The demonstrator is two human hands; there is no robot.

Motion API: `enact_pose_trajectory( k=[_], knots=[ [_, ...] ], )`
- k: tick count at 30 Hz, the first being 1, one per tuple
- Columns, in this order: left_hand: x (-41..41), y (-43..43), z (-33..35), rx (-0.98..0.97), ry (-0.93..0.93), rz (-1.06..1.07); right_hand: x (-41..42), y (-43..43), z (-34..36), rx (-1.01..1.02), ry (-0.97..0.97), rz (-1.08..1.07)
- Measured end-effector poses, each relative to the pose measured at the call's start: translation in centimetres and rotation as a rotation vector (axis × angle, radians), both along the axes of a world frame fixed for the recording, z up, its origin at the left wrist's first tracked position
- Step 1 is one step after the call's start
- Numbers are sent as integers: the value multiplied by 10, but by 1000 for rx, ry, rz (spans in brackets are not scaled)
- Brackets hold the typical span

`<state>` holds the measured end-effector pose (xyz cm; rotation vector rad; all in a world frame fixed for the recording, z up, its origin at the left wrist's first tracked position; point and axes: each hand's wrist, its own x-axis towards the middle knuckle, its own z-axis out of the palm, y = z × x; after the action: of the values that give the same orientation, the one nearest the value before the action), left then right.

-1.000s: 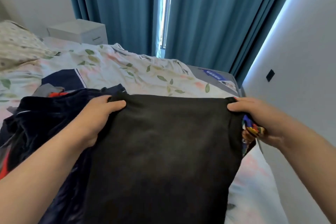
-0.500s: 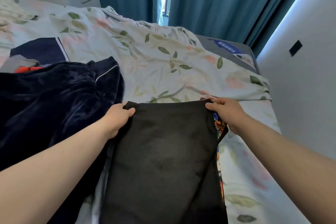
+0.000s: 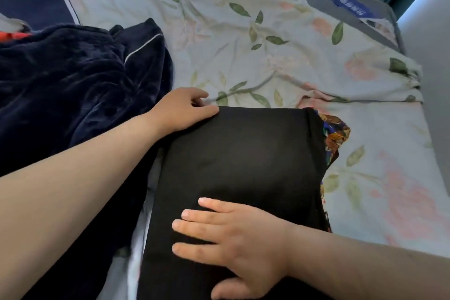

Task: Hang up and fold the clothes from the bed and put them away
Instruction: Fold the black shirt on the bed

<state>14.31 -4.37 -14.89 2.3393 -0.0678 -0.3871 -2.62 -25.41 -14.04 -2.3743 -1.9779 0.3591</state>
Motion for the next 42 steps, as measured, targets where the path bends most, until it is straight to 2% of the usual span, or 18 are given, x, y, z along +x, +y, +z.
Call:
enact_pose_trajectory(
  k=[4,8,11,14,17,20,23,25,26,27,28,29,31,33,36,38,40,42],
  knots=[
    [21,-36,21,318,74,-416,9,5,-17,-26,89,46],
    [31,-61,35,332,268,-551,18,8,-33,7,175,16],
    [27,-65,49,410,277,-616,15,11,-29,-20,188,-21],
    [14,-64,70,388,126,-610,-1,15,-21,26,181,-185],
    [-15,-58,94,317,-40,-580,-29,19,-5,144,339,-516],
    [-52,-50,110,300,-196,-550,-65,20,16,149,424,-679],
    [-94,-42,116,393,-437,-553,-98,10,68,419,486,-819],
    [-127,-40,120,421,-633,-596,-105,-8,111,763,182,-772],
    [-145,-40,122,428,-717,-618,-103,-20,130,853,7,-750],
    [-163,-40,124,431,-788,-634,-96,-33,147,844,-157,-750],
    [-181,-42,123,435,-825,-641,-85,-44,161,739,-276,-764],
    [-200,-43,121,439,-833,-635,-75,-55,168,522,-302,-794],
    [-239,-45,114,457,-783,-602,-65,-65,165,16,-139,-869],
    [-269,-45,99,502,-688,-578,-72,-67,143,-177,68,-878],
    [-295,-39,84,545,-458,-578,-99,-63,101,-162,86,-818],
    [-300,-33,77,459,-321,-501,-117,-62,86,-147,95,-841],
    [-296,-30,76,403,-379,-432,-124,-63,80,-22,91,-897],
    [-285,-31,71,379,-516,-374,-120,-63,76,111,-41,-937]
  ],
)
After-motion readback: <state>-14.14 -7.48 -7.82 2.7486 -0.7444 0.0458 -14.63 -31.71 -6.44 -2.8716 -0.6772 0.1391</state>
